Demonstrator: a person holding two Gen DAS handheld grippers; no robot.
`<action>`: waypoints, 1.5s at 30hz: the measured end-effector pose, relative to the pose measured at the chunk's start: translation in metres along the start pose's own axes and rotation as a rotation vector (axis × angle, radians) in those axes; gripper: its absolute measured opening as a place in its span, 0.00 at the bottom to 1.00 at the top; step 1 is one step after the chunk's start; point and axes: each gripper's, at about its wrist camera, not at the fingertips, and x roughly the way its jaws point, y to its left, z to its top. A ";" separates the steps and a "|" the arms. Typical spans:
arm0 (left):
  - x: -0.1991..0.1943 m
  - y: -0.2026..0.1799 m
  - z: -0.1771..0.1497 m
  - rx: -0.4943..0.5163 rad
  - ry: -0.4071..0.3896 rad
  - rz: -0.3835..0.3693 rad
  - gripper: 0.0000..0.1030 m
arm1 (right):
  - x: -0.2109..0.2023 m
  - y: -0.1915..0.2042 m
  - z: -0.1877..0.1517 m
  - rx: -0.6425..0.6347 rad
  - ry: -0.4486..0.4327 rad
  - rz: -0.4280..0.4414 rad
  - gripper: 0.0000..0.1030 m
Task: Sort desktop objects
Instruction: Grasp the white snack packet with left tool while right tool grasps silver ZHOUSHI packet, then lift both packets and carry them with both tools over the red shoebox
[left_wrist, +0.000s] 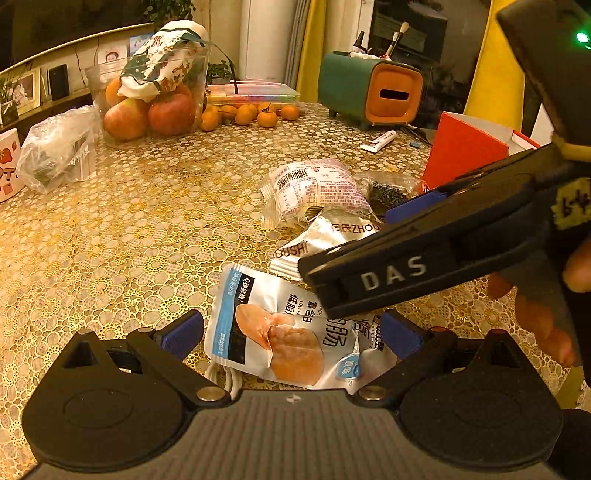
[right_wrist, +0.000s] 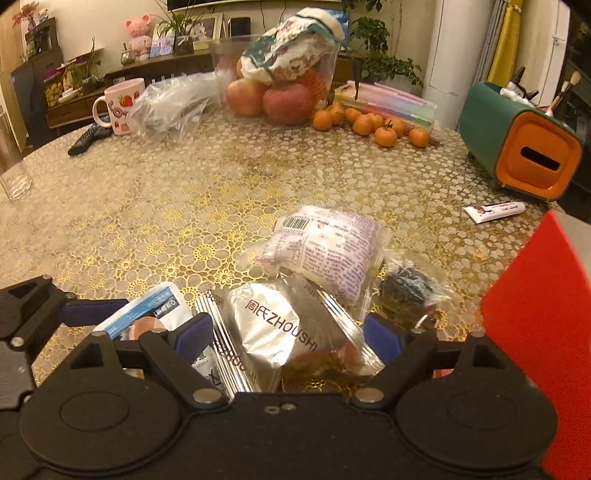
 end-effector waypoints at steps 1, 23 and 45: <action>0.001 0.000 -0.001 0.002 0.000 -0.002 0.99 | 0.002 0.000 0.000 -0.002 0.004 0.004 0.87; -0.006 -0.006 0.005 0.005 -0.042 0.039 0.36 | 0.001 -0.005 -0.004 0.006 0.003 0.014 0.66; -0.024 0.023 0.001 -0.070 -0.014 -0.057 0.31 | -0.028 -0.016 -0.013 0.028 -0.005 0.058 0.61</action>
